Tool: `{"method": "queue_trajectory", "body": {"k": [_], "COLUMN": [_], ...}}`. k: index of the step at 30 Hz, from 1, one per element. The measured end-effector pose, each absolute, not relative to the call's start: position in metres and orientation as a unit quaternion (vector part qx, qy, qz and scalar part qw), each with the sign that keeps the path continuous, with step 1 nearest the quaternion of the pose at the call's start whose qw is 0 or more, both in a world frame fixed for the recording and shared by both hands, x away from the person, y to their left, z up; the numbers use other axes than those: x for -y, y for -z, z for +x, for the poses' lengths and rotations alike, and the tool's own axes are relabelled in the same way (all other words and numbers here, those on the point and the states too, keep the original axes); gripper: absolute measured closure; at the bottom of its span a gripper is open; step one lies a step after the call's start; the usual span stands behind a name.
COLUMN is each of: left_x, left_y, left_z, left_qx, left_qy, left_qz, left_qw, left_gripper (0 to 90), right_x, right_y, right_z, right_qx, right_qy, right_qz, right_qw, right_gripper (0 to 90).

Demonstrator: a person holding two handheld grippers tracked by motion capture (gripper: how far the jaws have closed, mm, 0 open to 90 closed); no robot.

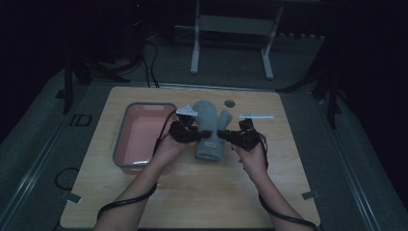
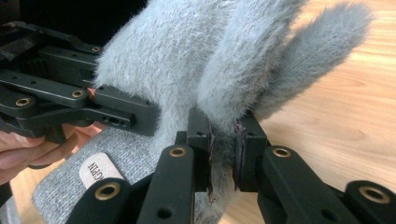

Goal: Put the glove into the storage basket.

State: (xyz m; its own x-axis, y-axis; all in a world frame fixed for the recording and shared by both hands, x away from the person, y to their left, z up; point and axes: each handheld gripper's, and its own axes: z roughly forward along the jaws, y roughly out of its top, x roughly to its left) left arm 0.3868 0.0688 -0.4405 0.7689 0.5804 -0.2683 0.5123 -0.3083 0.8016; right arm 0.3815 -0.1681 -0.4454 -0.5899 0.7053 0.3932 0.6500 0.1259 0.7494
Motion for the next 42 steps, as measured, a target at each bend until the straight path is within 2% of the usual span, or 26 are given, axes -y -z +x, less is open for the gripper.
{"method": "queue_trajectory", "body": {"k": [12, 20, 27, 33, 42], "left_x": [-0.125, -0.164, -0.201, -0.227, -0.234], "left_y": [0.421, 0.416, 0.417, 0.430, 0.465], "left_z": [0.382, 0.374, 0.368, 0.372, 0.382], "left_qx": [-0.350, -0.367, -0.382, -0.401, -0.432], "left_qy": [-0.050, -0.060, -0.066, -0.062, -0.042], "left_qz": [0.805, 0.801, 0.800, 0.798, 0.799], "left_qw": [0.477, 0.469, 0.458, 0.445, 0.416], "left_gripper": [77.0, 77.0, 77.0, 76.9, 76.8], "right_x": [0.114, 0.082, 0.038, 0.007, -0.012], "right_y": [0.426, 0.422, 0.426, 0.438, 0.470], "right_z": [0.387, 0.389, 0.392, 0.398, 0.409], "right_qx": [-0.764, -0.768, -0.772, -0.779, -0.791], "right_qy": [-0.488, -0.491, -0.492, -0.483, -0.443], "right_qz": [0.422, 0.412, 0.401, 0.398, 0.421], "right_qw": [0.016, 0.001, -0.023, -0.032, -0.043], "right_gripper": [79.6, 79.6, 79.5, 79.5, 79.4]}}
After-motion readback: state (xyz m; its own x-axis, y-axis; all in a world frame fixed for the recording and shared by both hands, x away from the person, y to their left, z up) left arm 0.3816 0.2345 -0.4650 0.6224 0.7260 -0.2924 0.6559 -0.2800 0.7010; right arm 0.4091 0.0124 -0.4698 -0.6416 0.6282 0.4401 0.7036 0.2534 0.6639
